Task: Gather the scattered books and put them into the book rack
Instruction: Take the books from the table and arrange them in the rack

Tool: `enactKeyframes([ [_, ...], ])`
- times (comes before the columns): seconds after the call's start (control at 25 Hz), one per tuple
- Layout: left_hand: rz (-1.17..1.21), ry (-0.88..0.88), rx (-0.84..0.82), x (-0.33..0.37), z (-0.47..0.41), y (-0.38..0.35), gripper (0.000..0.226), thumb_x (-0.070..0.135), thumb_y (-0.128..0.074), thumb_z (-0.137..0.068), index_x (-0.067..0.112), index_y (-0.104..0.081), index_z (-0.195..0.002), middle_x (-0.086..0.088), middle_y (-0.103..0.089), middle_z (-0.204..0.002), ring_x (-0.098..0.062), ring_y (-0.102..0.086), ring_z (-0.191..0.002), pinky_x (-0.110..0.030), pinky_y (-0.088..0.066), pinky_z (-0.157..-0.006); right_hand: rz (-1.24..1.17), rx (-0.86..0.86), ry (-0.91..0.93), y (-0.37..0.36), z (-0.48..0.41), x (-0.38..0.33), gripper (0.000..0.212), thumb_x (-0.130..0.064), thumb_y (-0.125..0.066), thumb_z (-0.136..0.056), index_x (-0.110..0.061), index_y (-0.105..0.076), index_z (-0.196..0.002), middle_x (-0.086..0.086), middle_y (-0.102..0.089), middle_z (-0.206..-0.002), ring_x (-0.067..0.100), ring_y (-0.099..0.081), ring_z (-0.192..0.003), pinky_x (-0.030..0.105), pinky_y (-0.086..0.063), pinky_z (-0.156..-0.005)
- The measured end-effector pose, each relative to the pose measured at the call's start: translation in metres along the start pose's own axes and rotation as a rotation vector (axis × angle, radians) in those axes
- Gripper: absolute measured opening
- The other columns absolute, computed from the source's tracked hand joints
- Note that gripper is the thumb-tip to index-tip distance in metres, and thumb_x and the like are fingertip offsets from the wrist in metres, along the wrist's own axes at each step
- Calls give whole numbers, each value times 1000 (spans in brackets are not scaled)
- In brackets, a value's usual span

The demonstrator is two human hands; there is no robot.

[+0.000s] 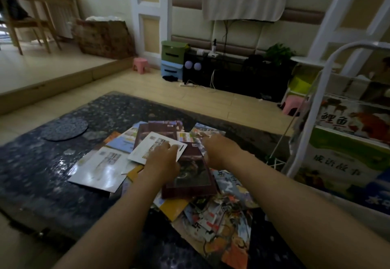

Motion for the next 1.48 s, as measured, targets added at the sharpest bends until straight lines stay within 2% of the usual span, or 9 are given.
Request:
enactKeyframes([
  [0.2,-47,93,-43,-38,-8,-51,80,58,-57,-85,17,-27,-146,-20,-32,-148,-37,-32,-136,-46,-35,-109,-19,-158,1,-64,-34,-30,45,-26,-60,-92,-13,-43,-132,15,-46,-128,35,-51,-115,43,-49,-88],
  [0.4,-68,82,-17,-50,-19,-70,69,64,-46,-88,16,-38,-136,-18,-45,-137,-36,-41,-125,-46,-39,-104,-76,-285,36,-91,-57,-46,43,-29,-59,-92,-16,-44,-130,19,-40,-131,40,-45,-119,49,-48,-97],
  [0.56,-116,63,-8,-48,-22,-67,55,58,-43,-93,14,-43,-126,-17,-49,-128,-35,-48,-116,-44,-44,-95,-85,-240,50,-85,-62,-47,35,-30,-60,-89,-17,-56,-121,11,-53,-120,30,-55,-108,38,-51,-88],
  [0.84,-110,47,-10,-41,-27,-52,28,31,-50,-95,14,-45,-116,-14,-58,-115,-32,-59,-102,-40,-49,-80,-112,-271,21,-87,-61,-44,39,-34,-62,-84,-19,-58,-121,12,-54,-119,30,-58,-104,38,-53,-87],
  [1.0,140,68,136,-47,-38,-13,30,18,-56,-89,18,-52,-119,-10,-62,-114,-31,-60,-103,-42,-51,-84,-200,-335,3,-87,-56,-38,48,-29,-61,-84,-18,-55,-131,12,-54,-129,31,-59,-107,41,-55,-91],
  [1.12,397,93,288,-42,-41,25,20,21,-52,-87,24,-54,-106,-8,-62,-100,-32,-59,-93,-39,-50,-71,-329,-361,-47,-65,-52,-29,38,-21,-59,-91,-14,-57,-128,10,-60,-120,25,-61,-102,36,-54,-88],
  [1.28,801,119,369,-9,-32,64,16,27,-39,-90,26,-49,-77,-6,-53,-73,-31,-51,-71,-37,-39,-57,-594,-120,-52,-8,-36,-5,30,-25,-52,-98,-7,-60,-121,14,-63,-107,27,-60,-87,36,-54,-76],
  [1.36,1056,124,376,16,-26,76,19,17,-45,-99,18,-60,-88,-12,-59,-83,-34,-59,-78,-44,-54,-60,-812,-36,-129,18,-16,15,30,-24,-46,-103,2,-57,-115,15,-56,-93,28,-52,-78,36,-51,-68],
  [1.48,1344,131,319,60,-19,90,21,13,-49,-102,14,-62,-118,-12,-65,-110,-29,-66,-94,-38,-61,-64,-1037,101,-236,44,18,48,29,-24,-49,-103,4,-58,-106,14,-54,-87,28,-51,-73,37,-49,-63],
])
Point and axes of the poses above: each hand's wrist, its own z-axis away from the middle knuckle, its own y-axis out of the back of the hand, x = y × z, the point moved 3 cm from there along -z, towards the middle knuckle
